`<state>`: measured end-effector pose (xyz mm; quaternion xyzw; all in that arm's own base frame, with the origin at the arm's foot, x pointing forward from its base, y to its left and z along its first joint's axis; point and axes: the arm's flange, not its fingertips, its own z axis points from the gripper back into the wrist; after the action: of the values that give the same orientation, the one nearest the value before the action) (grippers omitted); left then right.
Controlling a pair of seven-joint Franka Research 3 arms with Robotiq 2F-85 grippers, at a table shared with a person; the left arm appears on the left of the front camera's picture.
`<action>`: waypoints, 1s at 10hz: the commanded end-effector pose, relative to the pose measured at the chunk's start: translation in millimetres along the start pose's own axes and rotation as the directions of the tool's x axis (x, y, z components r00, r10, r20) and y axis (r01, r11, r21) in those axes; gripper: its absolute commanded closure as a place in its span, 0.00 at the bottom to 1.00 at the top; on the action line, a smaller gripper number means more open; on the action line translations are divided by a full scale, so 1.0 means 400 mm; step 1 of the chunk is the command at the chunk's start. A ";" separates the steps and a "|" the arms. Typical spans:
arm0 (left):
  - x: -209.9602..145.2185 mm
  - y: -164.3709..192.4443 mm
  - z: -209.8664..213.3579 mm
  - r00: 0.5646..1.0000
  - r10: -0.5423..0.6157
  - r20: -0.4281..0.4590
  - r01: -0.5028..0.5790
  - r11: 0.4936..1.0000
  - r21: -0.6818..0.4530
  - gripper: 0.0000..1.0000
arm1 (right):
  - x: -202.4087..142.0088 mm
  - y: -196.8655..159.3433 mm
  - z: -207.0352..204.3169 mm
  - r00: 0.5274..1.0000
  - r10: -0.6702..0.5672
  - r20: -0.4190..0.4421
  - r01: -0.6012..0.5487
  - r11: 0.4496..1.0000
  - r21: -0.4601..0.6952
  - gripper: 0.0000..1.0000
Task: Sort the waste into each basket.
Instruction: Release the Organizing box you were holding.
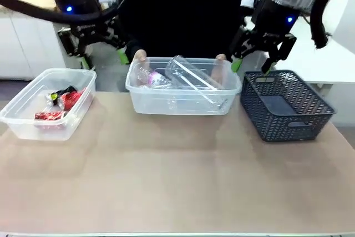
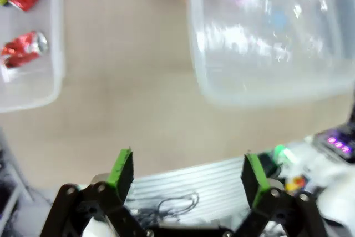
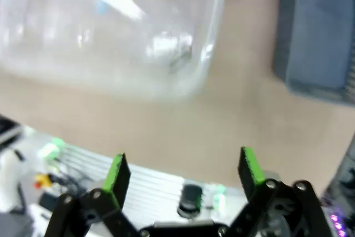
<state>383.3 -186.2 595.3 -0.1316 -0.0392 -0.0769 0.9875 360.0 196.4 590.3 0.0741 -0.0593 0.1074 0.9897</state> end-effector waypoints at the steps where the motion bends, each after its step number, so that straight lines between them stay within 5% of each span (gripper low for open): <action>1: -0.181 0.018 0.018 0.995 -0.080 0.056 0.077 0.995 0.056 0.00 | -0.253 -0.031 0.047 0.997 -0.020 0.081 0.027 0.996 -0.090 0.00; 4: -0.354 -0.015 -0.063 0.983 -0.181 0.012 0.181 0.983 0.023 0.00 | -0.442 -0.021 0.012 0.999 0.003 0.047 0.004 0.988 -0.157 0.00; 6: -0.360 -0.014 -0.104 0.972 -0.227 -0.063 0.228 0.974 0.010 0.00 | -0.437 -0.019 -0.027 0.997 0.071 -0.007 -0.071 0.979 -0.191 0.00; 7: -0.369 -0.026 -0.060 0.988 -0.152 0.003 0.152 0.987 0.047 0.00 | -0.465 -0.025 0.015 0.999 0.005 0.036 0.000 0.989 -0.149 0.00; 9: -0.388 -0.023 -0.096 0.984 -0.178 -0.027 0.179 0.983 0.039 0.00 | -0.477 -0.016 -0.011 1.000 0.023 0.013 -0.021 0.985 -0.172 0.00; 10: -0.390 -0.024 -0.094 0.968 -0.249 -0.038 0.245 0.965 -0.099 0.00 | -0.463 -0.029 -0.008 0.997 0.075 0.036 -0.078 0.995 0.068 0.00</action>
<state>232.4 -184.3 550.4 -0.1242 -0.0411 -0.1721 0.9763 178.3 152.3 563.9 0.0251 -0.0784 0.1186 0.9895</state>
